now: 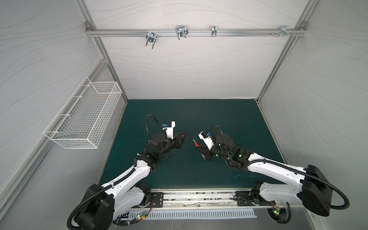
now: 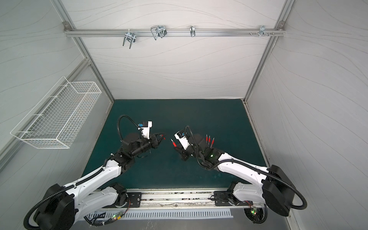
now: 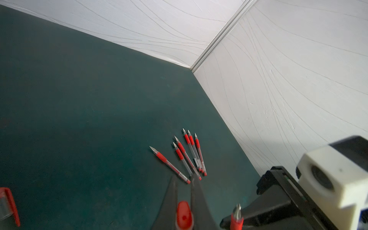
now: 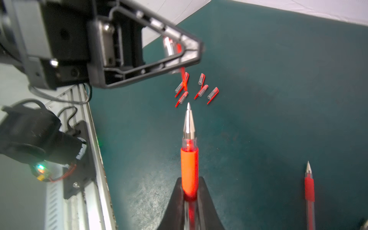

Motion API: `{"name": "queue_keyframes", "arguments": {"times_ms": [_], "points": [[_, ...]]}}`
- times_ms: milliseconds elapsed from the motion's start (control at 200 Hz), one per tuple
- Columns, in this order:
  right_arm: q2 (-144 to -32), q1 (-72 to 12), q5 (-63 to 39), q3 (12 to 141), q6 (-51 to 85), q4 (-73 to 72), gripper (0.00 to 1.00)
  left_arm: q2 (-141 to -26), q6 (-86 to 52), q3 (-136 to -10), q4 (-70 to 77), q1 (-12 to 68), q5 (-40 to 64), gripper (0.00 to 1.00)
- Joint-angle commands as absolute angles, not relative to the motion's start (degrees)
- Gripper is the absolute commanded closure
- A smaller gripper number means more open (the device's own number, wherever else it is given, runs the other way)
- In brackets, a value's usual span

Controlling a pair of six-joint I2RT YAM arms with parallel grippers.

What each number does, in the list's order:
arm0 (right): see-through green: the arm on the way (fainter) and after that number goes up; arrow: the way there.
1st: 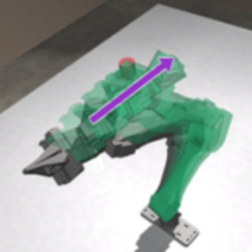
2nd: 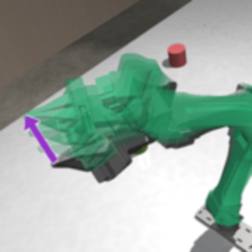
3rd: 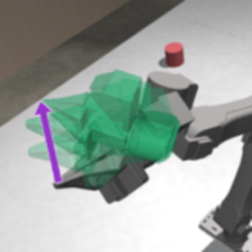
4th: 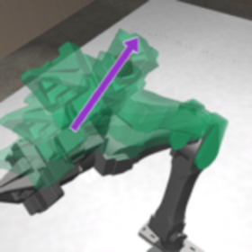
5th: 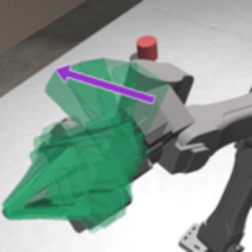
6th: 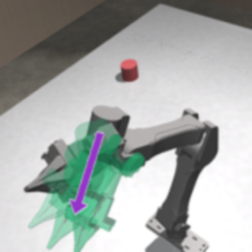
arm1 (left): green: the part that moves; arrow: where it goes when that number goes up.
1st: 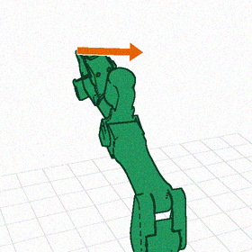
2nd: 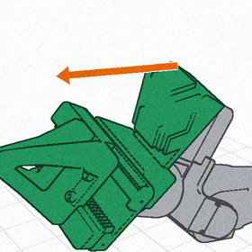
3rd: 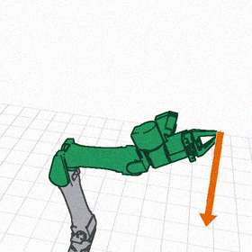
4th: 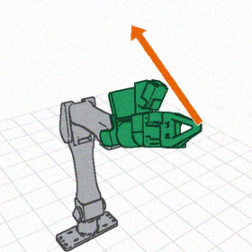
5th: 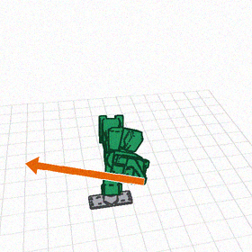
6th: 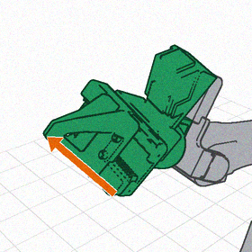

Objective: Remove pen caps from pens
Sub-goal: Place the pen cap at the middle-left of the table.

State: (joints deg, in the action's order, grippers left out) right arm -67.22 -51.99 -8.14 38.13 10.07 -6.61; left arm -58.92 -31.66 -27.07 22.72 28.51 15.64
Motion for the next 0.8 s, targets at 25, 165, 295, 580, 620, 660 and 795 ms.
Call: {"name": "queue_keyframes", "arguments": {"times_ms": [25, 165, 295, 580, 620, 660, 795], "points": [[-65.08, -48.55, -13.38, 36.43, 13.38, -9.03, 1.0, -58.4, -31.01, -28.0, 19.66, 28.21, 10.93, 1.0], [-63.91, -47.5, -12.87, 35.82, 14.17, -9.16, 1.0, -58.6, -31.28, -28.04, 19.1, 27.86, 10.16, 1.0], [-63.56, -46.41, -9.07, 35.77, 15.4, -7.98, 1.0, -58.75, -31.46, -28.47, 16.79, 27.6, 7.56, 1.0], [-64.2, -39.28, 4.27, 36.57, 21.08, -0.38, 1.0, -61.87, -34.05, -32.01, 5.07, 24.98, -5.06, 1.0], [-64.06, -37.91, 5.49, 36.3, 21.92, 0.14, 1.0, -62.65, -34.18, -32.49, 4.08, 24.75, -6.12, 1.0], [-63.83, -36.54, 7.11, 35.85, 23.0, 0.65, 1.0, -63.52, -34.1, -32.96, 3.1, 24.66, -7.17, 1.0], [-63.57, -31.39, 11.81, 34.94, 27.09, 4.24, 1.0, -66.85, -34.21, -35.21, -0.63, 24.03, -10.27, 1.0]]}}
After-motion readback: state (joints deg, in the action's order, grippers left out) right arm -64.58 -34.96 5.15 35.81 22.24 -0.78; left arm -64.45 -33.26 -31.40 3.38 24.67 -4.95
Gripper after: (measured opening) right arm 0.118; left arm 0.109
